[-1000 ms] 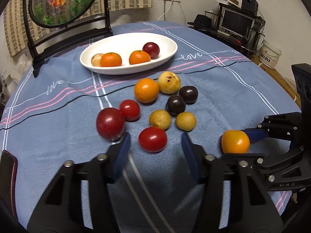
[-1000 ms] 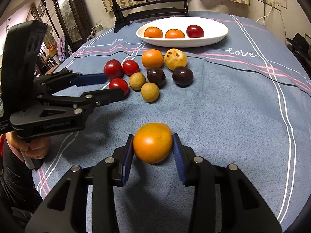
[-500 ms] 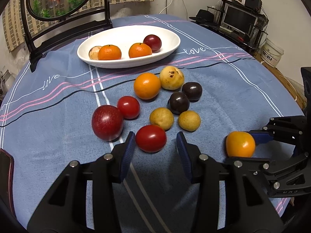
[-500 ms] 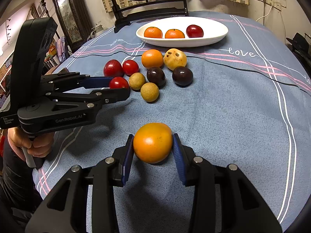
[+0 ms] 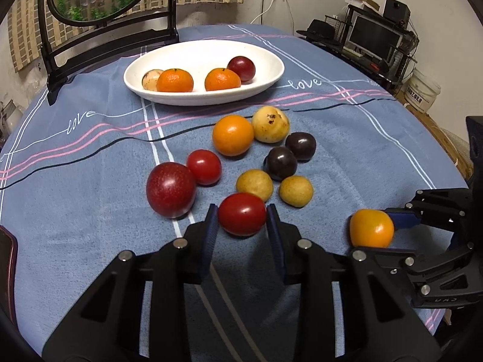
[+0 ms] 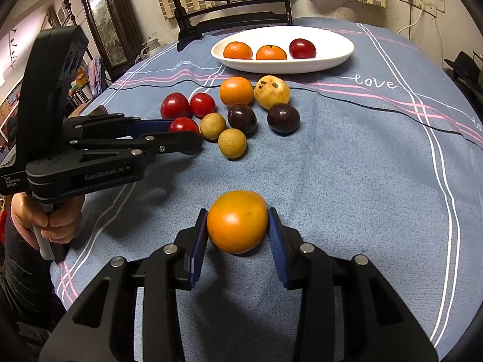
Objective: Organize fruits
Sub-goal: 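Grasp a yellow-orange fruit with the right tool while the left tool grasps a red plum, then place the yellow-orange fruit on the plate with the right tool while the left places the red plum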
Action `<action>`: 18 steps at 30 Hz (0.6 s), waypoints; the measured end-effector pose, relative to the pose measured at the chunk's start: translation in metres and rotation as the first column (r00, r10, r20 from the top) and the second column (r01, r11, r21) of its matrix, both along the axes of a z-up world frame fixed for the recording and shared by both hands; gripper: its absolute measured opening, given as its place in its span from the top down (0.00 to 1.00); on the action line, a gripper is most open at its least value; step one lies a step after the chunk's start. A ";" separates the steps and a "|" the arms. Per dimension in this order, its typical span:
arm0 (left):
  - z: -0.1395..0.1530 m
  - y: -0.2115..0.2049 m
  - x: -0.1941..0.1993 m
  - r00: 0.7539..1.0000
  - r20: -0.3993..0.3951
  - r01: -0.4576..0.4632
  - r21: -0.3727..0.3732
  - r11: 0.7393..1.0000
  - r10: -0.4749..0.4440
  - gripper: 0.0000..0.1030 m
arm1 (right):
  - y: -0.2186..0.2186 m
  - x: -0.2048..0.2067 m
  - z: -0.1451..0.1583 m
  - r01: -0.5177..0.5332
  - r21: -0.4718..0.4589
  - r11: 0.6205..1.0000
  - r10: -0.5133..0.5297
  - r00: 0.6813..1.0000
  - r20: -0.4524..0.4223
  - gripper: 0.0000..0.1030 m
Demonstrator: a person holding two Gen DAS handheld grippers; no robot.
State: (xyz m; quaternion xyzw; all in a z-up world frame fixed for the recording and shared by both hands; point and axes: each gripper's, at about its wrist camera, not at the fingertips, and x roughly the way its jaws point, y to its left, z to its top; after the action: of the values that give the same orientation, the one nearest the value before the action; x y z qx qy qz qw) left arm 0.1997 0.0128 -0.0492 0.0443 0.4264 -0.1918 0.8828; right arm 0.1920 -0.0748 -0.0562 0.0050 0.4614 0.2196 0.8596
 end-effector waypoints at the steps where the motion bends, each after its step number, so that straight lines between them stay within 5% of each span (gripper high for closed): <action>1: 0.001 0.001 -0.001 1.000 0.004 -0.001 -0.005 1.000 0.001 0.68 | 0.000 0.000 0.000 -0.001 0.002 1.000 0.001 1.000 0.000 0.62; 6: 0.021 0.003 0.007 1.000 0.031 -0.002 -0.071 0.998 0.004 0.68 | -0.006 0.015 0.017 -0.011 0.072 0.997 0.011 1.000 0.009 0.62; 14: 0.074 -0.003 0.079 0.979 0.134 -0.141 -0.108 0.984 0.155 0.68 | -0.018 0.113 0.079 0.118 0.112 0.987 -0.145 0.950 0.277 0.62; 18: 0.075 0.005 0.128 0.966 0.109 -0.223 -0.120 0.967 0.236 0.68 | -0.026 0.169 0.068 0.176 0.142 0.974 -0.207 0.948 0.242 0.63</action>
State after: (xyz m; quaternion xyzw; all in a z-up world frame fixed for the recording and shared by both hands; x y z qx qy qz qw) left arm 0.3282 0.0173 0.0258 -0.0410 0.3629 -0.1074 0.9247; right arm 0.3610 -0.1009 0.0120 0.0725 0.3307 0.1608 0.9271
